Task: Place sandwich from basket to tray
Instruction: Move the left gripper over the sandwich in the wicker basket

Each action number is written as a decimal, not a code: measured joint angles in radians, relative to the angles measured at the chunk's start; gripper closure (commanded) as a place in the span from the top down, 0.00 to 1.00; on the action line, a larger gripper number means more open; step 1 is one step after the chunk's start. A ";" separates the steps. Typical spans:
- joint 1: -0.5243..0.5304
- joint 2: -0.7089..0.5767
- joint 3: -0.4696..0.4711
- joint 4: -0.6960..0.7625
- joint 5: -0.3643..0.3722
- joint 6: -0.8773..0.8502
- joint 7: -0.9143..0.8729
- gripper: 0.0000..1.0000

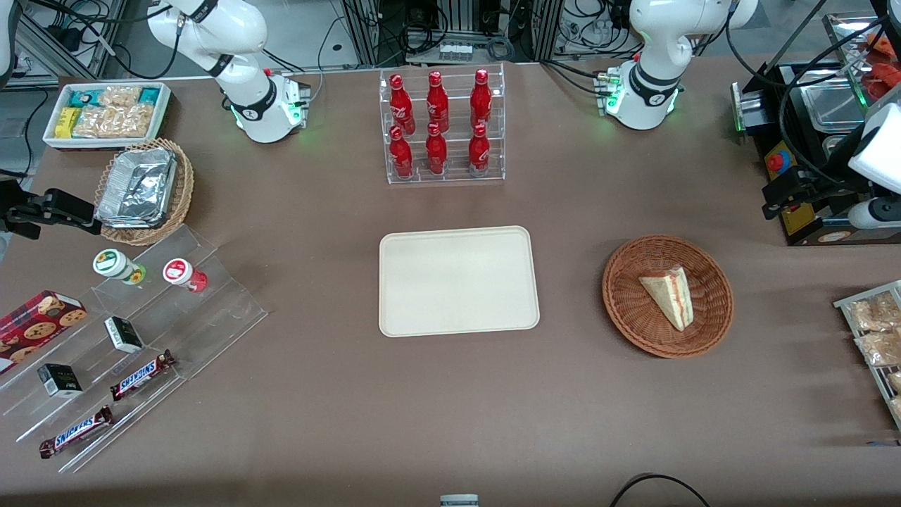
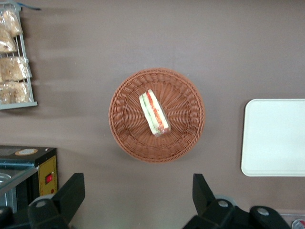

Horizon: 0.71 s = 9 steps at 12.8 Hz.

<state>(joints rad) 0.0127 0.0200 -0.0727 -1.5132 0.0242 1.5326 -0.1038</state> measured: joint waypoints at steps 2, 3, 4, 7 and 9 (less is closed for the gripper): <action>0.001 0.000 0.004 0.000 0.000 -0.007 0.000 1.00; 0.004 0.001 0.007 0.000 0.000 -0.007 0.000 1.00; 0.006 0.005 0.011 -0.001 0.000 -0.007 0.000 1.00; 0.006 0.049 0.016 -0.021 0.000 0.013 -0.007 1.00; 0.006 0.081 0.016 -0.077 0.000 0.109 -0.035 1.00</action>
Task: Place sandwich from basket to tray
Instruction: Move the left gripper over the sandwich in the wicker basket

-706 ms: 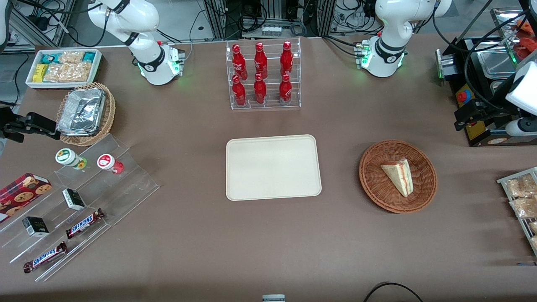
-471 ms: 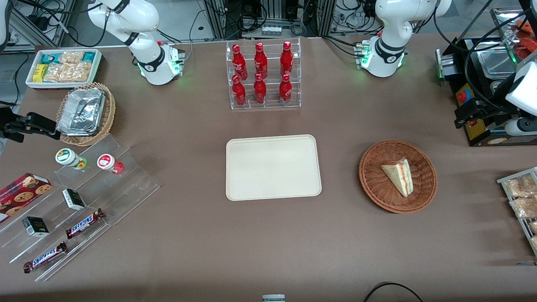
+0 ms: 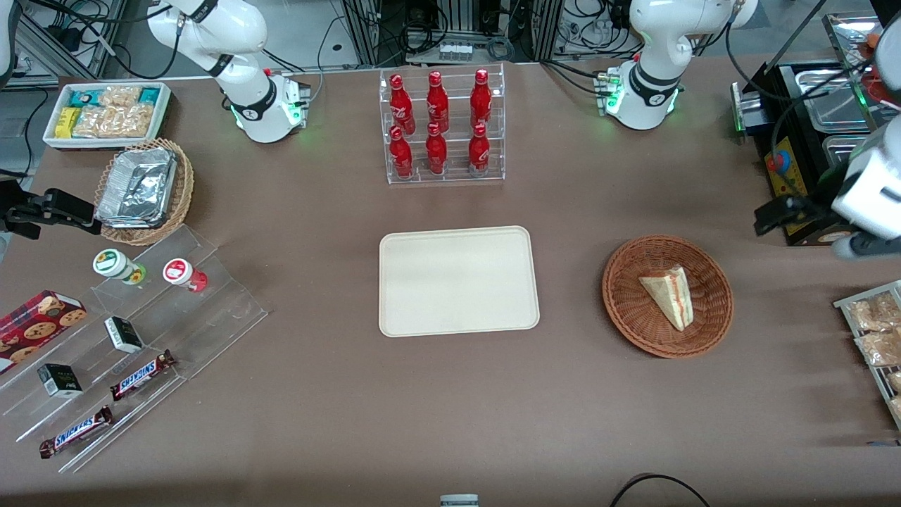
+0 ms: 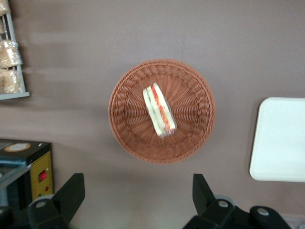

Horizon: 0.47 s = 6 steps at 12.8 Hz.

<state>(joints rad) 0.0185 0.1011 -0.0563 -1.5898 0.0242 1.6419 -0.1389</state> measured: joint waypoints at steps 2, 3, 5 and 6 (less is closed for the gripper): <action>-0.003 0.013 -0.002 -0.098 0.000 0.141 -0.104 1.00; -0.006 0.015 -0.004 -0.157 0.000 0.211 -0.156 1.00; -0.012 0.016 -0.009 -0.273 0.000 0.345 -0.245 1.00; -0.013 0.016 -0.011 -0.331 0.000 0.420 -0.280 1.00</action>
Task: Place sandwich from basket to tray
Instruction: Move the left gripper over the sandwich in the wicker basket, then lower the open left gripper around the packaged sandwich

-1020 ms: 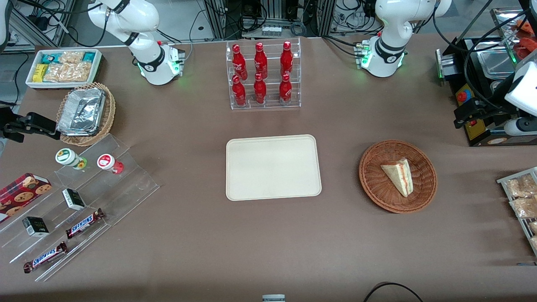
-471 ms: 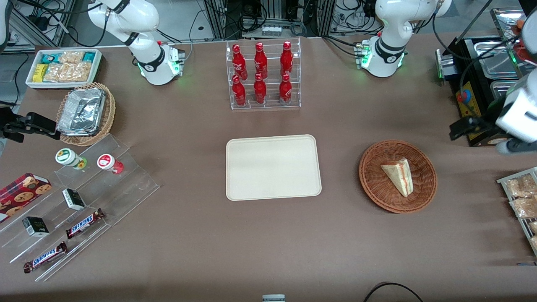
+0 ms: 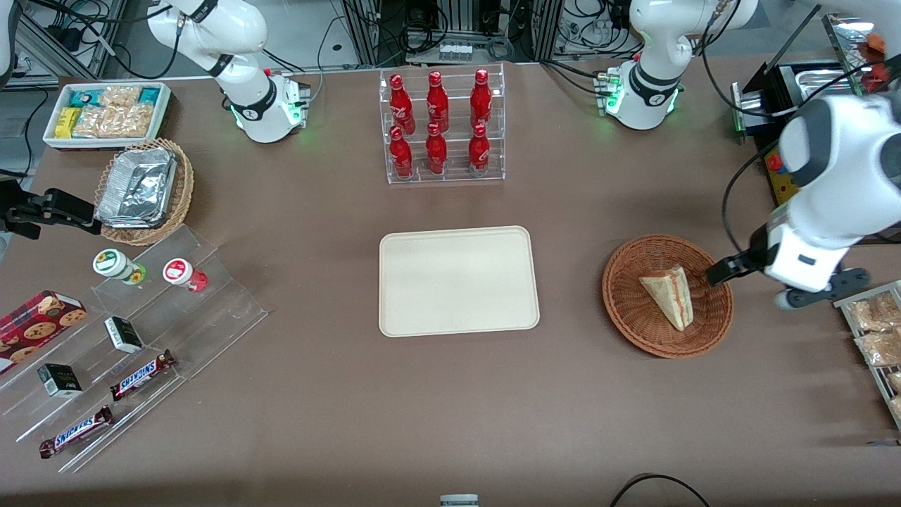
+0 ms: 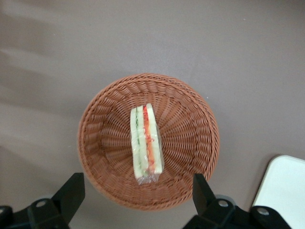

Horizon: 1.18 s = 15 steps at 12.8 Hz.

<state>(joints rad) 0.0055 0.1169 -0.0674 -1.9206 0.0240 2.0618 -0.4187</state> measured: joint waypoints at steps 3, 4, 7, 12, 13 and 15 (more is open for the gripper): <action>-0.009 0.000 -0.005 -0.175 0.000 0.222 -0.062 1.00; -0.012 0.000 -0.005 -0.227 0.000 0.282 -0.075 1.00; -0.014 0.001 -0.005 -0.297 0.000 0.323 -0.087 1.00; -0.014 0.041 -0.005 -0.333 0.000 0.382 -0.093 1.00; -0.014 0.059 -0.005 -0.334 0.000 0.398 -0.094 1.00; -0.015 0.091 -0.005 -0.334 0.000 0.426 -0.094 1.00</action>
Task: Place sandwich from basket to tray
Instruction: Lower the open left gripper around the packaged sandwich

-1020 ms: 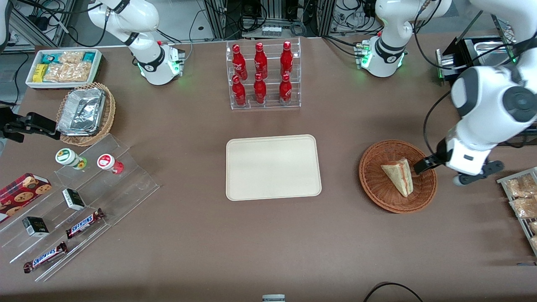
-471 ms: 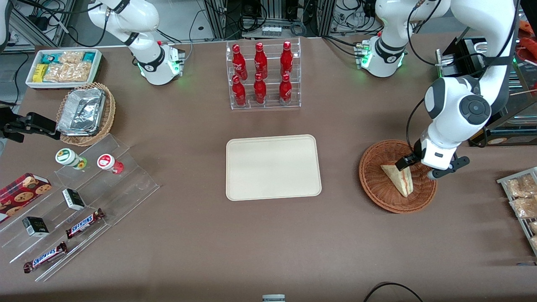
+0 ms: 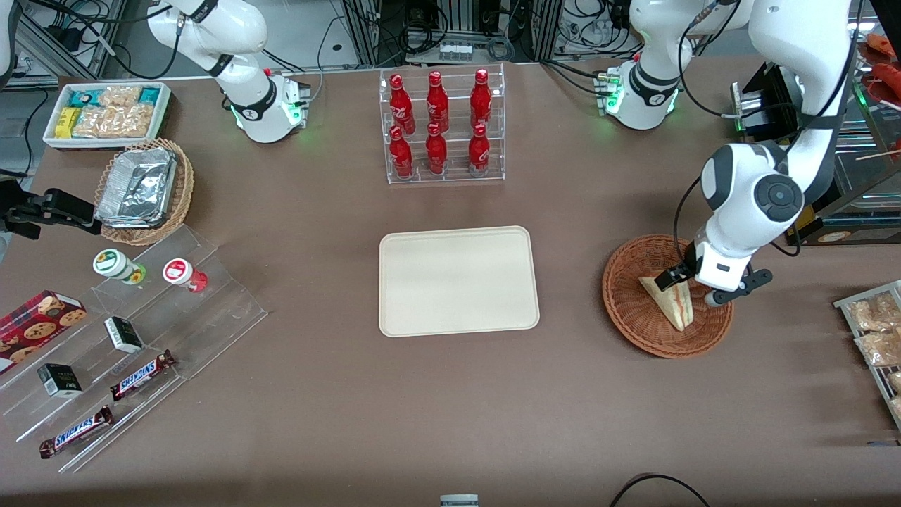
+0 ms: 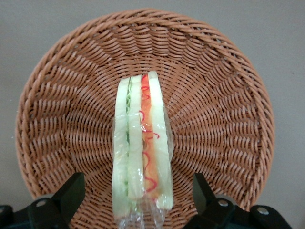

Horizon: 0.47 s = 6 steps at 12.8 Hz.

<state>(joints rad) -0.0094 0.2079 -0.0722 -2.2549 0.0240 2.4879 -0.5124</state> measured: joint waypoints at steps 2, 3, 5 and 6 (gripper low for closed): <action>-0.010 0.023 0.000 0.000 0.000 0.014 0.000 1.00; -0.014 0.031 0.000 0.000 0.000 0.021 0.000 0.97; -0.016 0.040 0.000 0.000 0.000 0.029 0.000 0.42; -0.016 0.041 0.000 0.000 0.000 0.030 0.000 0.12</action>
<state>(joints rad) -0.0256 0.2489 -0.0723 -2.2547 0.0240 2.5177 -0.5128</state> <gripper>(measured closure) 0.066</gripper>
